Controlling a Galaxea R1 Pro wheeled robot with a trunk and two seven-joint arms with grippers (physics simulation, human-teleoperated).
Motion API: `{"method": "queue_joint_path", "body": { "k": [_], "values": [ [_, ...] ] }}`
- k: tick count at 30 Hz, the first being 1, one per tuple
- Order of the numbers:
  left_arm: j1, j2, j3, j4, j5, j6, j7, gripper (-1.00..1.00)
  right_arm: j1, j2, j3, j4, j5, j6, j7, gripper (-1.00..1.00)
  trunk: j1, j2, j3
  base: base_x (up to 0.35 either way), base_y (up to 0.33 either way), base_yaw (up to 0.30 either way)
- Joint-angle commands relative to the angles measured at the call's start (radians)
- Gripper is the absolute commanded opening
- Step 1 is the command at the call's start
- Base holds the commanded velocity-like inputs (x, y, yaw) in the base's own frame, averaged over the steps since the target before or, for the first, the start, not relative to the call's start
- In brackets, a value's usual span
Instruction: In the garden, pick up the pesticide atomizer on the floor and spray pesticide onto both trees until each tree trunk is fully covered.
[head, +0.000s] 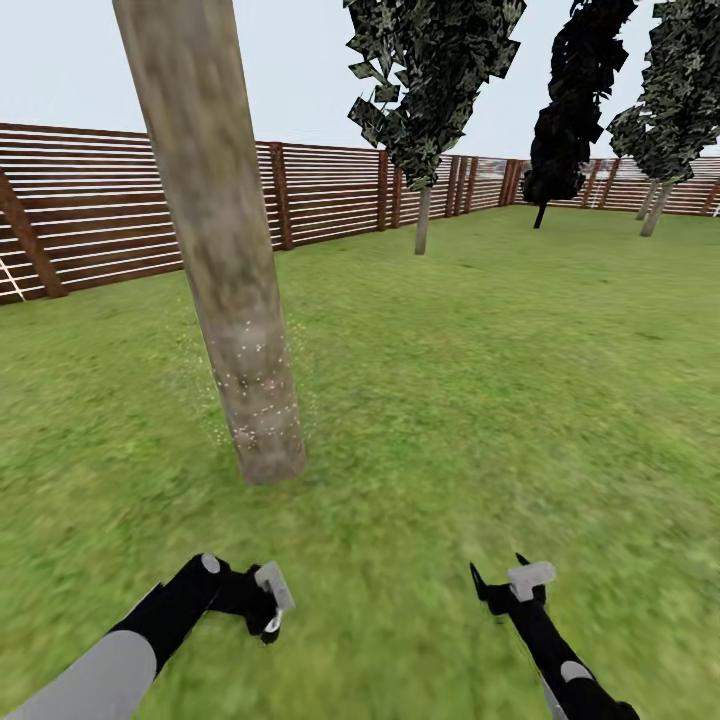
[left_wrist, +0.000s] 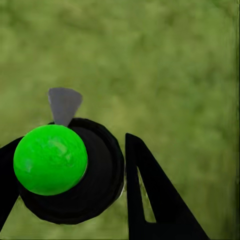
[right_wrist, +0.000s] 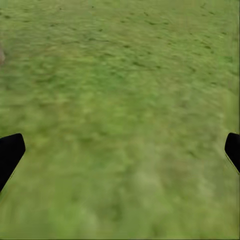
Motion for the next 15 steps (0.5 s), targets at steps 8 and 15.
{"method": "queue_joint_path", "body": {
  "k": [8, 15],
  "values": [
    [-0.105, -0.111, -0.006, 0.049, -0.086, 0.117, -0.005, -1.0, -0.154, 0.016, 0.108, -0.004, 0.002, 0.184, 0.303, 1.0, 0.0, 0.0, 0.0, 0.0, 0.0, 0.0],
    [-0.106, -0.114, -0.009, 0.051, -0.134, 0.123, -0.067, -1.0, -0.24, 0.027, 0.179, -0.047, 0.004, 0.325, 0.653, 1.0, 0.0, 0.0, 0.0, 0.0, 0.0, 0.0]
  ]
}}
